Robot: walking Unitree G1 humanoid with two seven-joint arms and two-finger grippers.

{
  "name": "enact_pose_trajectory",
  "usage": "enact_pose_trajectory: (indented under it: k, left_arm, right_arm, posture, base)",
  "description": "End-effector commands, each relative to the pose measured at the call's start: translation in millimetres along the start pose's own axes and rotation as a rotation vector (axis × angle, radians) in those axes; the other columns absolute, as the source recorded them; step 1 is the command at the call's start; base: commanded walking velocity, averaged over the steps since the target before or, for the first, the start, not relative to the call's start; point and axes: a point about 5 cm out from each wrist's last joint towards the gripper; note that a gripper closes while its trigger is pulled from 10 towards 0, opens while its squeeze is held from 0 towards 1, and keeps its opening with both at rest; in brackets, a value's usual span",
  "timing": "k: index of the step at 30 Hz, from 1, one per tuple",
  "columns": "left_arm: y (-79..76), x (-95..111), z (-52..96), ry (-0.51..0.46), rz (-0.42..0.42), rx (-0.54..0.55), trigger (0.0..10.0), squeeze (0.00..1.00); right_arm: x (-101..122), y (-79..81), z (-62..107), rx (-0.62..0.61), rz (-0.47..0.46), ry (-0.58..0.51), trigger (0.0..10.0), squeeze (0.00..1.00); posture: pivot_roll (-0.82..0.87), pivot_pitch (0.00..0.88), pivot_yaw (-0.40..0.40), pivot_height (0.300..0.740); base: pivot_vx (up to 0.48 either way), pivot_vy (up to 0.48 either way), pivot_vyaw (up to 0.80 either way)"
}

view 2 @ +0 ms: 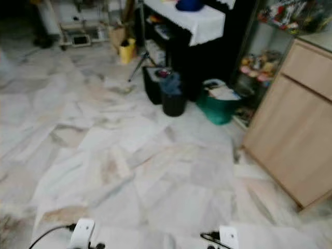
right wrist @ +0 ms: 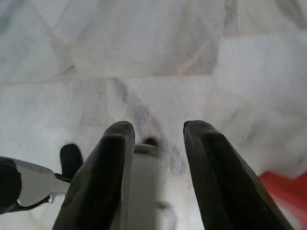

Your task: Hang keys on a hook

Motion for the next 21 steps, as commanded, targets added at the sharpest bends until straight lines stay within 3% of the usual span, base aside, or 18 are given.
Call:
enact_pose_trajectory:
  k: [1, 21]
  left_arm:
    - [-3.1, -0.1, -0.5, 0.006, -0.01, -0.005, 10.0, 0.0]
    - [-2.8, 2.4, -0.6, -0.01, -0.034, -0.003, 10.0, 0.0]
  right_arm:
    - [-3.1, -7.1, 1.8, -0.023, -0.009, 0.008, 10.0, 0.0]
    - [-2.4, -8.4, 1.9, -0.043, -0.026, -0.001, 10.0, 0.0]
  posture:
    - [0.02, 0.005, -0.001, 0.737]
    - [0.01, 0.017, -0.004, 0.737]
  base:
    - [0.0, 0.0, -0.79]
    - [0.0, 0.0, -0.79]
Point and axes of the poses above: a point about 5 cm out from each wrist's last joint towards the gripper, its own z axis pointing back from the gripper into the wrist, its own x axis along the axis of the wrist's last joint, y = z × x
